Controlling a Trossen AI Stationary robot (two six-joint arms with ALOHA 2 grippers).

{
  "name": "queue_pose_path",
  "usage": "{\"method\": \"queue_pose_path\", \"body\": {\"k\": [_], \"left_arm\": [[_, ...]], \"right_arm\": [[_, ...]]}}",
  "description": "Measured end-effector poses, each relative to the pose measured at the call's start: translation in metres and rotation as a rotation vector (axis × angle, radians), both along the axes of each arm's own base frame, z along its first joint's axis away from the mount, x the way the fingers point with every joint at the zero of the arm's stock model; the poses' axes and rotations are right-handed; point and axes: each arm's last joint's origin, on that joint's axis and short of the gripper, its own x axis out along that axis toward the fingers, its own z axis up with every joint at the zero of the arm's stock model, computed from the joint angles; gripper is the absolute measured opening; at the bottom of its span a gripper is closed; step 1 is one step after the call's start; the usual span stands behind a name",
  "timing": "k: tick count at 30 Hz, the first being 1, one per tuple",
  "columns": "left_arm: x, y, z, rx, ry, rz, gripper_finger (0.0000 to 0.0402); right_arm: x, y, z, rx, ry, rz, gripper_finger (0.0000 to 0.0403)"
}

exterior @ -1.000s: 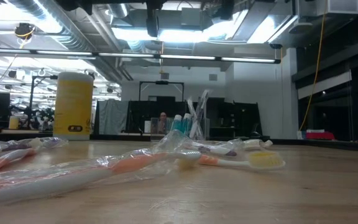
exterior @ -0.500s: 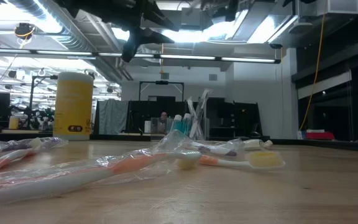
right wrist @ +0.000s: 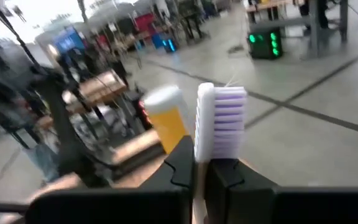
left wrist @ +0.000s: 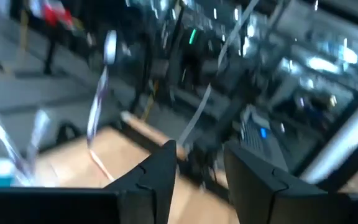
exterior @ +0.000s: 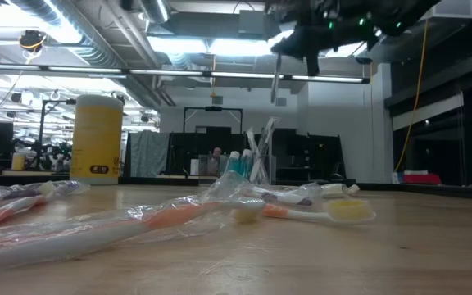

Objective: Pick & Place toothbrushing station
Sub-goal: Put the purple toothbrush into the right section of the transparent organizer

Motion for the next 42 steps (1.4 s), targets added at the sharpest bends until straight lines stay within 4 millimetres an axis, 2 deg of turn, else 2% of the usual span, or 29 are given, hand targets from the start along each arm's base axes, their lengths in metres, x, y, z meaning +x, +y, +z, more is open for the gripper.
{"method": "queue_pose_path", "body": {"k": [3,7,12,19,28,38,42], "left_arm": [[-0.024,-0.005,0.014,0.021,-0.064,0.042,0.0124],[-0.038,-0.012,0.019,0.007,-0.093,0.078,0.0117],[-0.036,-0.024,0.021,-0.029,-0.124,0.104,0.0107],[-0.024,-0.04,0.018,-0.058,-0.135,0.125,0.0102],[-0.017,-0.052,0.016,-0.084,-0.146,0.14,0.0101],[-0.01,-0.065,0.034,-0.047,-0.123,0.167,0.0097],[-0.006,-0.071,0.037,-0.042,-0.111,0.168,0.0095]], "right_arm": [[0.003,-0.02,-0.021,0.011,0.061,0.012,0.0013],[0.013,-0.044,-0.054,0.024,0.119,0.04,0.0013],[0.022,-0.056,-0.07,-0.012,0.089,0.051,0.0013],[0.029,-0.065,-0.092,-0.041,0.167,0.083,0.0013],[0.024,-0.071,-0.1,-0.123,0.258,0.045,0.0013],[0.025,-0.079,-0.113,-0.15,0.291,0.017,0.0013],[0.026,-0.08,-0.109,-0.182,0.254,-0.003,0.0013]]}}
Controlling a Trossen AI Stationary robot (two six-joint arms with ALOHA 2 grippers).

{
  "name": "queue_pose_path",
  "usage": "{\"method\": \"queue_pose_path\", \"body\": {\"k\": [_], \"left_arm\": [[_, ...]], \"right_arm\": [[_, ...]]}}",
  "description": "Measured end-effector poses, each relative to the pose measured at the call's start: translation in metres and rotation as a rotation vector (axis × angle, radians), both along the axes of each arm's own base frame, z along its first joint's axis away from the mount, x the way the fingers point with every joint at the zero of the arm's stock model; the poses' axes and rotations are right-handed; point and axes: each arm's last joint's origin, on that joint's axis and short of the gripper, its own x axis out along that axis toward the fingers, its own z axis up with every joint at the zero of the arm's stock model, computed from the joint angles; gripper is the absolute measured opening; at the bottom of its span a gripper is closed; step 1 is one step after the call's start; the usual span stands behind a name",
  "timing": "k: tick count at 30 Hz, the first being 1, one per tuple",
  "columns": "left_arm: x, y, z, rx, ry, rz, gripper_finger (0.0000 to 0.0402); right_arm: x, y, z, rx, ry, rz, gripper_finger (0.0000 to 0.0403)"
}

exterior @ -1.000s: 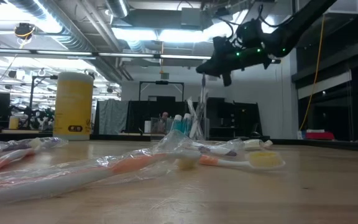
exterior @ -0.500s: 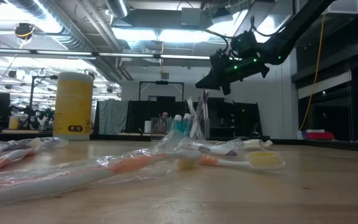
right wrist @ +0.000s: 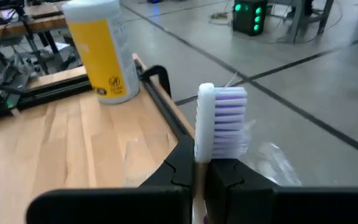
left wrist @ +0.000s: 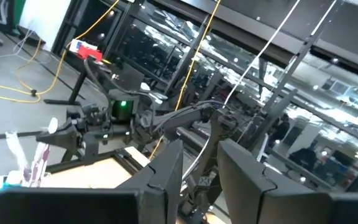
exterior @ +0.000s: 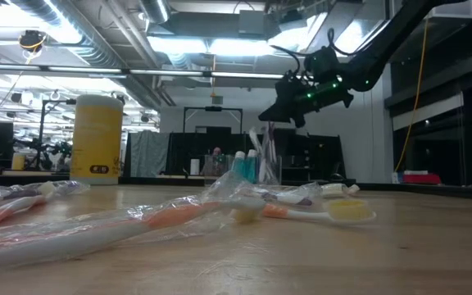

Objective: Pick & Place toothbrushing station
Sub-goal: Put the purple toothbrush into the right section of the transparent organizer

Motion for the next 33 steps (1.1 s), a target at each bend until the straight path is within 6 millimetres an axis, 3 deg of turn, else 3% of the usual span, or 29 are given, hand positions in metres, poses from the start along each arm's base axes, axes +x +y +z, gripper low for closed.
{"method": "queue_pose_path", "body": {"k": [11,18,26,33], "left_arm": [[0.004,-0.015,-0.007,-0.039,0.015,0.008,0.0093],[0.001,-0.021,-0.008,-0.05,0.02,0.019,0.009],[-0.005,-0.027,-0.008,-0.047,0.039,0.047,0.0089],[-0.008,-0.03,-0.008,-0.047,0.048,0.054,0.0088]], "right_arm": [[0.004,-0.016,0.004,-0.028,-0.018,-0.042,0.0013],[0.017,-0.019,-0.014,0.039,-0.001,0.012,0.0016],[0.017,-0.015,-0.02,0.099,0.051,0.03,0.0101],[0.017,-0.014,-0.018,0.123,0.044,0.03,0.0122]]}}
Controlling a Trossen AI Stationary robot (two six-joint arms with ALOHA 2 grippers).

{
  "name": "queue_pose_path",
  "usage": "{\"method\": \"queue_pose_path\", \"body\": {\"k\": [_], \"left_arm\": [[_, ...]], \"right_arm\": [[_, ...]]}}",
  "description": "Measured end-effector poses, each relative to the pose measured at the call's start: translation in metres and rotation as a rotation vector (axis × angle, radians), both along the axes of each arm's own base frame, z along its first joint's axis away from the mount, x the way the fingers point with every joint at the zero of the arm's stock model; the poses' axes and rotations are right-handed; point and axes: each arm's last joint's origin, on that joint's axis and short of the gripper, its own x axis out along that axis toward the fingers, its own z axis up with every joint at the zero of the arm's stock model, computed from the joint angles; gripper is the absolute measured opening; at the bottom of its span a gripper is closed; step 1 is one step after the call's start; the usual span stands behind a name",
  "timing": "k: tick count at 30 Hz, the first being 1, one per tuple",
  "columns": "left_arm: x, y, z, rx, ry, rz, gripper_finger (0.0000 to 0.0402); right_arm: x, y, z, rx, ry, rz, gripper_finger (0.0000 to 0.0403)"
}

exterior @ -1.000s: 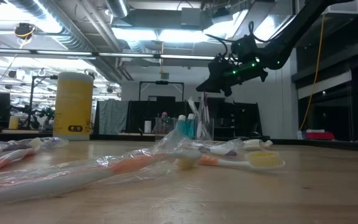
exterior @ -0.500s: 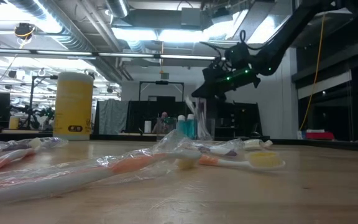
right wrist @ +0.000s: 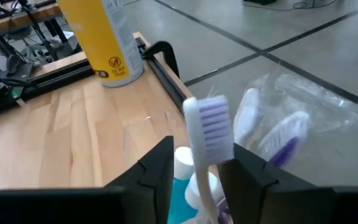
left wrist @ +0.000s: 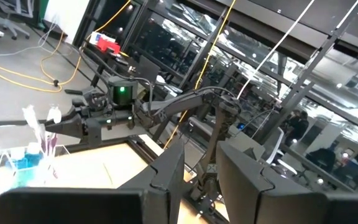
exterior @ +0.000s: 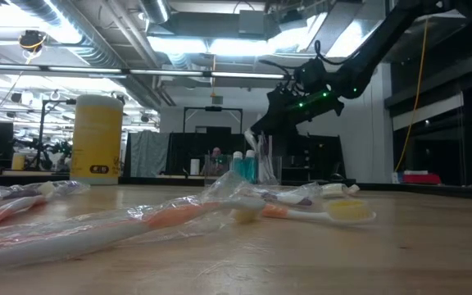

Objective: Pick & Place toothbrushing station
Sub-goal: Put the purple toothbrush into the right section of the transparent organizer, then put the orange toothbrush into the left section of the transparent organizer

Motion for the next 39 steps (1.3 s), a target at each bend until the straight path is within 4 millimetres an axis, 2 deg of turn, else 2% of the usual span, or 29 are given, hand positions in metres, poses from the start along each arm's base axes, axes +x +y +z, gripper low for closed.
{"method": "queue_pose_path", "body": {"k": [7,14,21,25,28,32,35,39], "left_arm": [[-0.001,-0.001,0.0,0.007,0.005,-0.003,0.0088],[-0.001,-0.001,0.0,0.036,0.025,0.0,0.0088],[0.0,-0.001,0.0,0.089,0.061,0.005,0.0086],[-0.001,0.0,0.0,0.093,0.071,0.026,0.0086],[-0.001,0.001,-0.002,0.097,0.093,0.063,0.0086],[-0.001,0.0,-0.007,0.109,0.121,0.075,0.0086],[-0.001,0.0,-0.01,0.121,0.143,0.077,0.0086],[0.0,0.0,-0.013,0.131,0.159,0.075,0.0086]], "right_arm": [[-0.009,0.0,0.022,-0.044,-0.02,-0.058,0.0124],[-0.031,0.002,0.044,-0.035,0.058,-0.134,0.0125],[-0.061,0.024,0.086,-0.077,0.147,-0.204,0.0125],[-0.081,0.045,0.101,0.021,0.21,-0.26,0.0125],[-0.091,0.068,0.099,0.151,0.28,-0.275,0.0125],[-0.1,0.096,0.085,0.341,0.469,-0.364,0.0125],[-0.106,0.108,0.076,0.445,0.591,-0.381,0.0125],[-0.111,0.117,0.072,0.447,0.713,-0.329,0.0125]]}}
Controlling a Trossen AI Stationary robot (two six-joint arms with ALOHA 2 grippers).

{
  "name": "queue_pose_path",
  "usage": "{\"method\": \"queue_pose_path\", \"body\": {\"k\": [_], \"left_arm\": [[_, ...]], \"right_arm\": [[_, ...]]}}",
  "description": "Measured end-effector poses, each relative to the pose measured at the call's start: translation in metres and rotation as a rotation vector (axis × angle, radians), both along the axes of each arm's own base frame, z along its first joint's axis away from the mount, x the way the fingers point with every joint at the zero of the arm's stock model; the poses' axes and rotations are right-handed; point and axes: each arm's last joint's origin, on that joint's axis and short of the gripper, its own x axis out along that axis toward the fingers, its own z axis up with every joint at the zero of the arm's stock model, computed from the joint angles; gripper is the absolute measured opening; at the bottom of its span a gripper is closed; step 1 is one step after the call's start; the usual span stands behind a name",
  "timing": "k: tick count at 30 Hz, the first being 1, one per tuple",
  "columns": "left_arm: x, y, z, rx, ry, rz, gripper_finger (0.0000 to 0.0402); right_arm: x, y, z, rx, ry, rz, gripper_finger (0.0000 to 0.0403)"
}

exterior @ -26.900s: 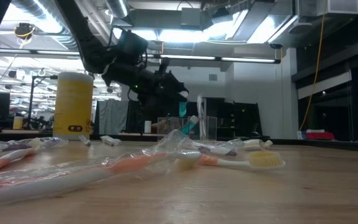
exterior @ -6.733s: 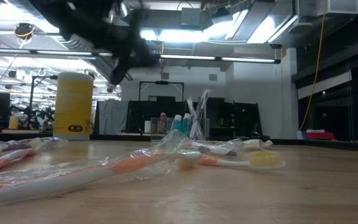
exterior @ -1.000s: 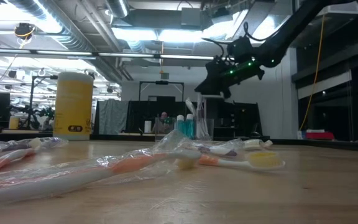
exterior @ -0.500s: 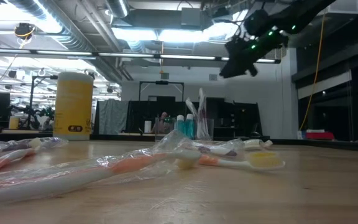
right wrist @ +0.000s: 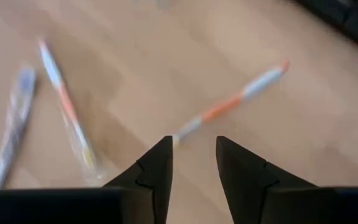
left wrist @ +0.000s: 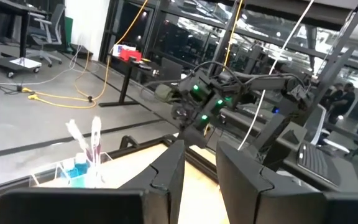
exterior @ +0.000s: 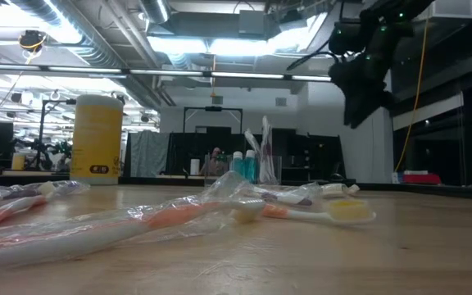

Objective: Pick & Place toothbrushing station
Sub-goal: Put the orange toothbrush into the left section of the transparent organizer

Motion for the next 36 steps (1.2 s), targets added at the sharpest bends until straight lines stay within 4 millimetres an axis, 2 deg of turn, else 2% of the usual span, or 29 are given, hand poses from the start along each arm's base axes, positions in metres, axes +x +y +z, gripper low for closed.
{"method": "queue_pose_path", "body": {"k": [3,7,10,14,17,26,36], "left_arm": [[0.0,0.0,-0.001,0.0,0.002,-0.006,0.0086],[0.0,0.0,-0.001,-0.005,-0.002,-0.018,0.0086],[0.0,0.0,-0.001,-0.013,-0.009,-0.018,0.0086],[0.0,-0.001,0.0,-0.026,-0.021,-0.025,0.0086],[0.001,-0.001,0.0,-0.036,-0.031,-0.051,0.0086],[0.002,-0.003,0.0,-0.041,-0.037,-0.112,0.0086],[0.003,-0.004,0.0,-0.009,-0.02,-0.167,0.0084]], "right_arm": [[-0.003,-0.007,-0.006,0.11,-0.018,-0.07,0.0125],[-0.004,-0.024,-0.029,0.302,0.013,-0.199,0.0125],[0.001,-0.041,-0.051,0.343,0.046,-0.261,0.0125],[0.015,-0.059,-0.071,0.361,-0.02,-0.316,0.0125],[0.02,-0.07,-0.076,0.324,0.003,-0.354,0.0125],[0.019,-0.095,-0.085,0.311,0.061,-0.463,0.0125],[0.017,-0.096,-0.102,0.367,0.152,-0.546,0.0125]]}}
